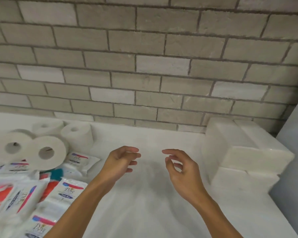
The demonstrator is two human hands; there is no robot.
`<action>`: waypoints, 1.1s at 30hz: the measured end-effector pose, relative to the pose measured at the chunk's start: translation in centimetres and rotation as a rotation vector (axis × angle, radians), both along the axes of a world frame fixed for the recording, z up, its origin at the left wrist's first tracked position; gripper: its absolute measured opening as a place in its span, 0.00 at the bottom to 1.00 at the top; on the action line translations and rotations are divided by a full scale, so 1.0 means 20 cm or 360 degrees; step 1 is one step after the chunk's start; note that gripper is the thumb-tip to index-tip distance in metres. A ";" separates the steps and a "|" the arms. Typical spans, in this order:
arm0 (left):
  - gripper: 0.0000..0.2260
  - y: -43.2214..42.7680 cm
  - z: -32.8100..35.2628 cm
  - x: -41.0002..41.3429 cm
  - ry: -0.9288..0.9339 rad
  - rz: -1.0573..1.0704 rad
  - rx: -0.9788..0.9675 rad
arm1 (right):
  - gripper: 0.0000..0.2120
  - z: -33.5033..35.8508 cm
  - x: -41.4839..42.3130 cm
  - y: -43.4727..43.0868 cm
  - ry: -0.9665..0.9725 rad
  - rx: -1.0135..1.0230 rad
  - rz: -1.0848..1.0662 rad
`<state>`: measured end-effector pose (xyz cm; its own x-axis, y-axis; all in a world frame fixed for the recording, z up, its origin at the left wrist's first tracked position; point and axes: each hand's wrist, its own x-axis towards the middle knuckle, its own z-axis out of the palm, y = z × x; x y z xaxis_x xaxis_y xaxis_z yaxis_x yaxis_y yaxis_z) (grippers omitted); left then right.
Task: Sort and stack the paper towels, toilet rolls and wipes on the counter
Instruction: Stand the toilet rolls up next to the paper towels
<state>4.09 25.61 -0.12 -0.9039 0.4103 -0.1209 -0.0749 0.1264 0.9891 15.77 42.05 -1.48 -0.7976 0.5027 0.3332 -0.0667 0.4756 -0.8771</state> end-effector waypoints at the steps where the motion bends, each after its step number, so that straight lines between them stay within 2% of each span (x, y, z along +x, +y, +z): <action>1: 0.06 -0.07 0.00 -0.02 0.0000 0.0042 0.0005 | 0.12 0.00 -0.04 -0.05 -0.0006 -0.0010 0.0040; 9: 0.06 -0.60 0.01 -0.20 0.0052 0.0287 0.0070 | 0.13 -0.10 -0.30 -0.50 -0.0091 -0.0056 0.0367; 18: 0.06 -1.15 -0.04 -0.49 0.0110 0.0619 0.0143 | 0.15 -0.17 -0.66 -0.98 -0.0286 -0.0041 0.0579; 22: 0.10 -1.31 -0.07 -0.66 0.0311 0.0752 0.0067 | 0.28 -0.18 -0.82 -1.15 -0.0373 0.0018 0.0625; 25: 0.16 -1.38 -0.12 -0.79 0.0410 0.0757 -0.0096 | 0.39 -0.19 -0.94 -1.26 -0.0417 0.0108 0.0649; 29: 0.23 -1.39 -0.17 -0.89 0.0359 0.0546 -0.0217 | 0.49 -0.17 -1.09 -1.37 -0.0545 0.0252 0.0627; 33: 0.25 -1.40 -0.23 -0.92 0.0287 0.0296 -0.0199 | 0.55 -0.19 -1.22 -1.44 -0.0646 0.0227 0.0559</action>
